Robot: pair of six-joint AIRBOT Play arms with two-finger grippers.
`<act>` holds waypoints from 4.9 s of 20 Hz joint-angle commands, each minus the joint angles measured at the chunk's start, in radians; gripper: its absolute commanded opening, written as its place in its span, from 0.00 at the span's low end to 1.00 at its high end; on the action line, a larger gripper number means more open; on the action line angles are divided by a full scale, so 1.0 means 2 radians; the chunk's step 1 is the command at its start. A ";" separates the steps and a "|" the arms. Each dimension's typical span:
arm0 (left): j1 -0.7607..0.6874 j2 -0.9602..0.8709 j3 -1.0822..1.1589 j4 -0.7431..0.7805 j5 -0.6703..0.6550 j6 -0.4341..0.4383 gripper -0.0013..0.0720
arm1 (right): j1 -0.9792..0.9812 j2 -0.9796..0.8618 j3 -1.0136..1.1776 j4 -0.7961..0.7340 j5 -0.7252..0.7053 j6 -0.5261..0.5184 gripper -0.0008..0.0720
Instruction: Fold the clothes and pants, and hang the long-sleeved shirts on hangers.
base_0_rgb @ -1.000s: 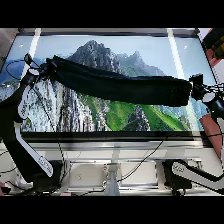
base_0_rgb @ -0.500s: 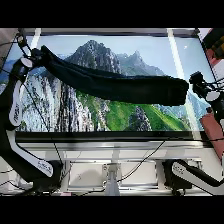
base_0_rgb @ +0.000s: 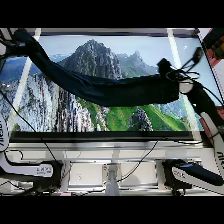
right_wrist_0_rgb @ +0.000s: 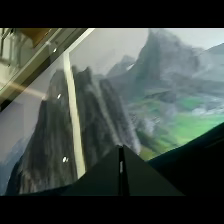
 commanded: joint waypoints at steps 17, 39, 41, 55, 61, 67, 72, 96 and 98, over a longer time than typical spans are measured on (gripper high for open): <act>-0.066 0.020 0.000 -0.070 -0.017 -0.046 0.05 | 0.338 -0.449 0.477 0.039 0.086 0.149 0.10; -0.270 -0.035 -0.079 -0.078 -0.117 0.019 0.05 | 0.068 -0.289 0.499 -0.100 0.445 -0.041 0.10; -0.299 -0.035 -0.095 -0.076 -0.123 0.030 0.05 | 0.047 -0.280 0.499 -0.100 0.455 -0.041 0.10; -0.243 0.022 -0.136 0.021 -0.095 0.028 0.90 | 0.030 -0.277 0.499 -0.103 0.493 -0.075 0.10; -0.041 0.010 -0.137 -0.052 -0.131 0.028 0.87 | 0.030 -0.277 0.499 -0.111 0.504 -0.104 0.10; 0.042 -0.113 -0.137 -0.301 -0.180 0.175 0.99 | 0.030 -0.277 0.499 -0.113 0.500 -0.124 0.10; 0.012 -0.180 -0.137 -0.319 -0.175 0.225 0.98 | 0.030 -0.277 0.499 -0.111 0.500 -0.131 0.10; -0.038 0.065 -0.136 -0.440 -0.202 0.044 0.05 | 0.076 -0.313 0.405 -0.031 0.435 -0.121 0.10; -0.040 0.086 -0.136 -0.443 -0.188 0.019 0.05 | 0.111 -0.327 0.405 0.015 0.347 -0.116 0.10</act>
